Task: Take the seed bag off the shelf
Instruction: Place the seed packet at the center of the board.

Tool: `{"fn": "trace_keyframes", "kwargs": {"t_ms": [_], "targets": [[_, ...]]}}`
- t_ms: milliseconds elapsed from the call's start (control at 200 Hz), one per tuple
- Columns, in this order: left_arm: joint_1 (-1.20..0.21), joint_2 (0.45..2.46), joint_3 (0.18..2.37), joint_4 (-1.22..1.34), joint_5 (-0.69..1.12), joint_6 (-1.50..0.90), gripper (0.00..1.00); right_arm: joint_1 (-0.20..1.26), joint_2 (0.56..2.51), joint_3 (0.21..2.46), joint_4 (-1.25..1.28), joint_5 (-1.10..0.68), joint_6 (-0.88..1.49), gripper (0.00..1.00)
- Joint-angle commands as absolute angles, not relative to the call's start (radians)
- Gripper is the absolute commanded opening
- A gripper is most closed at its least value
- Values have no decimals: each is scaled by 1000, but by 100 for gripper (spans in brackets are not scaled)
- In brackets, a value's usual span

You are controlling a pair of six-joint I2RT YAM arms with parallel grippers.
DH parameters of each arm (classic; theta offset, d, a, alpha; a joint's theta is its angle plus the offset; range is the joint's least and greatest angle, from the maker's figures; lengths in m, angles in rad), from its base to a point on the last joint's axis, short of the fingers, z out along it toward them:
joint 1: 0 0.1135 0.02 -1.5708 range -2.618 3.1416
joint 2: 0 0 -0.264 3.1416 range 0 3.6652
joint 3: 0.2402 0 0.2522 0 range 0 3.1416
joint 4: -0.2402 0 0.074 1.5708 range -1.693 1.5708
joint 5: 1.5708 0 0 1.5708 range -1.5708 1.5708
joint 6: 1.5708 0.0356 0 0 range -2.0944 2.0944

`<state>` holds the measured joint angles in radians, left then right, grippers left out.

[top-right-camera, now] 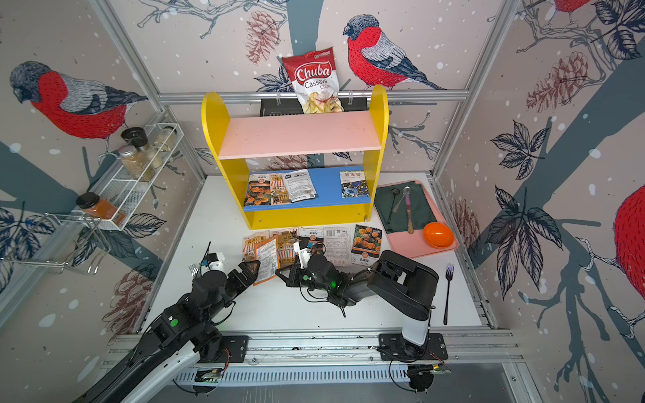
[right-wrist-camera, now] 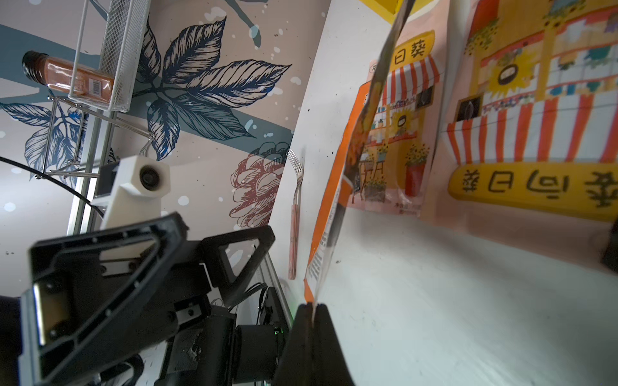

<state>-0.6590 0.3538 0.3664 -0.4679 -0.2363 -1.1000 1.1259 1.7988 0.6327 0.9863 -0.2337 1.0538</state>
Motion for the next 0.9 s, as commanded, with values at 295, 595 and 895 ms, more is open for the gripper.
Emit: {"fn": "trace_keyframes", "kwargs": {"t_ms": [295,595,895], "targets": [[-607,469,579,-474,-293,-908,96,1216,1813,608,1038,-210,1080,0],[-449,535,706,-487,-172,-774,96,1327,1865,637,1088,-85,1112,0],[-437,517,675,-460,-141,-788,96,1370,1887,622,1112,-5,1145,0]]}}
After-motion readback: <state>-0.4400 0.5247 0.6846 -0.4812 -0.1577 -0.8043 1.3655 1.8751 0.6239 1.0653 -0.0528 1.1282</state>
